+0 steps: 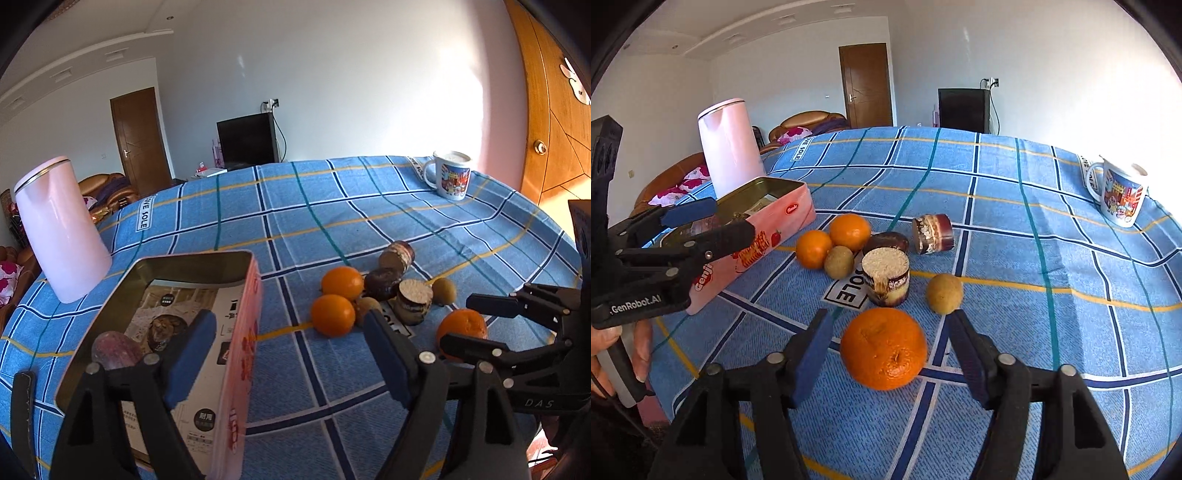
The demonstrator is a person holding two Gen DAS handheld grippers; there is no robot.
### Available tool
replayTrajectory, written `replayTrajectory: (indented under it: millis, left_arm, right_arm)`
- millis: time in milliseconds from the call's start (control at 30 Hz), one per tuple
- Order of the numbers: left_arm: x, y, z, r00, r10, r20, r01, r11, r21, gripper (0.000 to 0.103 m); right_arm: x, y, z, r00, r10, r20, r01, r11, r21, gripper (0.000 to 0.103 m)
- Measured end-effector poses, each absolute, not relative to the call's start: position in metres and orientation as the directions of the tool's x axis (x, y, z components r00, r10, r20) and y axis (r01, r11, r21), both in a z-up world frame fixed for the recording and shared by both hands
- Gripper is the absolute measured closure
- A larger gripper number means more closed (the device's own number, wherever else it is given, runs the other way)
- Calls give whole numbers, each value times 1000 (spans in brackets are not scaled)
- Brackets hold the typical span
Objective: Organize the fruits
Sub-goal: 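Grasp an orange with the left tool while the right tool grasps a large orange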
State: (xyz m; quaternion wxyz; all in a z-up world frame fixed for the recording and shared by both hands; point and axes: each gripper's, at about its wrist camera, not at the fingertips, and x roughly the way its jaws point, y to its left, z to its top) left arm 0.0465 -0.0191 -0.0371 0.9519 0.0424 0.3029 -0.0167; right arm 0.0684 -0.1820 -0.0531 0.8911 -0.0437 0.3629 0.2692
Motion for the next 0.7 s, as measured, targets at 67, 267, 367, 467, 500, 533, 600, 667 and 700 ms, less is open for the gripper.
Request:
replayTrajectory:
  millis: [67,267,367,467,500,533,600,667,700]
  left_arm:
    - [53,-25,-41,799,-40,-600,87,995,49,24]
    - [66,-44,-50,767,-47,-640,137,986,93,39]
    - [77,-42,-56,733,-60,-677,145,987,70,50]
    - [83,-44,-57,724,-47,-688,150,984,91,56]
    - [86,-44,-58,718,-50,-694,155,984,89,56]
    - [88,-45,-60,709,-54,-703,159,984,85,56]
    - [91,-49,-63,700,-51,-713,168,981,95,56]
    - [95,-51,-67,682,-54,-730,179,979,95,56]
    - [97,-52,-67,680,-56,-731,180,979,93,58]
  right_arm:
    - [71,-183,-55,570,464,-678,-520,843,140,50]
    - [72,-187,-55,553,498,-668,-532,828,177,55]
    - [65,-186,-49,613,461,-641,-523,845,107,55]
    - [66,-185,-49,608,466,-643,-527,842,112,55]
    - [67,-185,-50,608,461,-646,-524,845,110,55]
    - [69,-186,-50,604,463,-649,-522,845,117,55]
    - [69,-187,-50,600,469,-648,-525,842,124,55]
    - [72,-186,-53,583,472,-661,-532,837,128,55]
    - [73,-185,-54,574,475,-667,-538,833,131,55]
